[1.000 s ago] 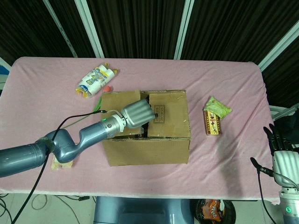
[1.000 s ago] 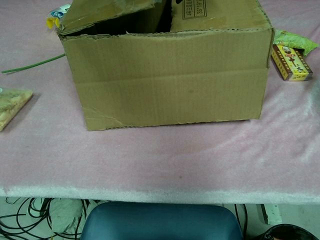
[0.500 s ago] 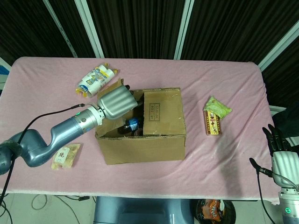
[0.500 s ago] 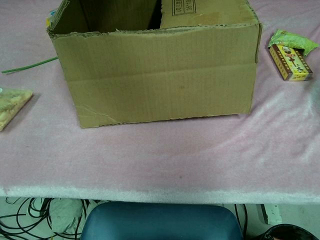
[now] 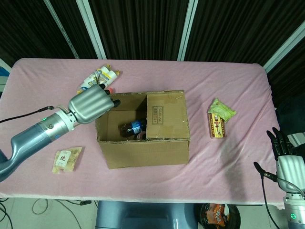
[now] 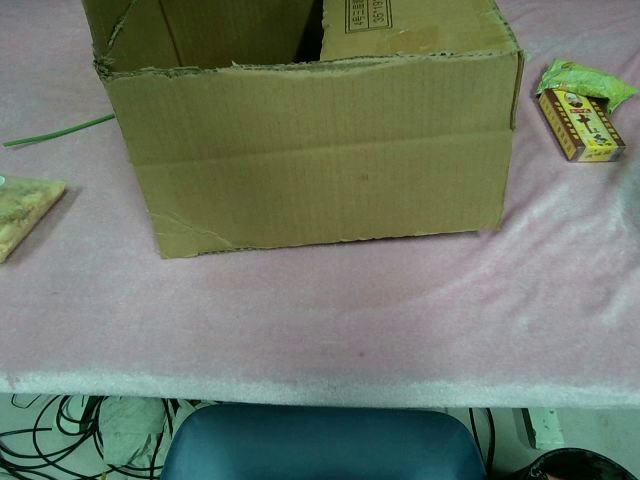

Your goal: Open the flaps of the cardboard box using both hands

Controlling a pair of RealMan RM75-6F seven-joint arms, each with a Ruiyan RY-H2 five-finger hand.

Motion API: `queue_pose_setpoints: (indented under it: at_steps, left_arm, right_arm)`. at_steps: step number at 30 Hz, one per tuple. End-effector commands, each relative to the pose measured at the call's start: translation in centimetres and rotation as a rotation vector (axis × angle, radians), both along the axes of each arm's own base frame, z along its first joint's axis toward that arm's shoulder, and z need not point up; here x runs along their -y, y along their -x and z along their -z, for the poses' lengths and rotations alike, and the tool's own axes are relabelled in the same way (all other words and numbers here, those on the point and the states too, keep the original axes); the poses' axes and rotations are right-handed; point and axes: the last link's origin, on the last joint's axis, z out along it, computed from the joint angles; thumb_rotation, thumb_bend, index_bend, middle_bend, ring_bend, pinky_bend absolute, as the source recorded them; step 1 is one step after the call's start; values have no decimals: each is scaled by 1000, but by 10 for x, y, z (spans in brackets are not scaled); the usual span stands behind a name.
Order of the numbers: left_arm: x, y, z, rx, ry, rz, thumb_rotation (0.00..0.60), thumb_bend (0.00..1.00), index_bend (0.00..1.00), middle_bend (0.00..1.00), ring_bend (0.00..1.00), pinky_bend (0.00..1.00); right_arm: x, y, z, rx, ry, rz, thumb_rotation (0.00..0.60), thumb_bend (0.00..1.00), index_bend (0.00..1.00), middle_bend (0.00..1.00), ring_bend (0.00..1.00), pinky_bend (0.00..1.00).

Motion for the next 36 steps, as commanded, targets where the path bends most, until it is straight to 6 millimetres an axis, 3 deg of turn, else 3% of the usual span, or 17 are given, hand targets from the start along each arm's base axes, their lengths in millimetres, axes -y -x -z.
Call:
queue_pose_setpoints:
  at_steps: [1,12,15,17,22,25,28,36]
  left_arm:
    - [12,21,-11,-3,-1,-40,600,1000,401,660,479,437]
    - [44,106,-45,68,-59,-204,600,1000,393,653,473,437]
    - [56,131,-48,107,-71,-276,600,998,367,609,439,401]
    - [65,145,-46,171,-82,-322,600,925,321,539,387,346]
    - [97,180,-29,426,-145,-462,600,387,79,130,64,89]
    - [121,200,-11,508,-224,-499,600,209,3,18,2,35]
    - [133,210,0,508,-268,-494,600,150,0,0,0,10]
    - [167,234,26,555,-379,-514,600,112,0,0,0,0]
  right_arm:
    - [0,1,0,-2,-2,2,584,263,0,0,0,212]
    - [0,3,3,-9,-12,12,590,263,0,0,0,212]
    - [1,3,3,-15,-16,15,599,263,0,0,0,212]
    - [1,3,3,-20,-17,14,600,263,0,0,0,212]
    - [2,0,1,-45,-17,2,600,264,0,0,0,212]
    - [4,-6,-2,-53,-14,-9,600,265,0,0,0,212]
    - [6,-10,-4,-64,-20,-17,600,265,0,0,0,212]
    - [18,-34,-10,-96,-38,-83,600,266,0,0,0,212]
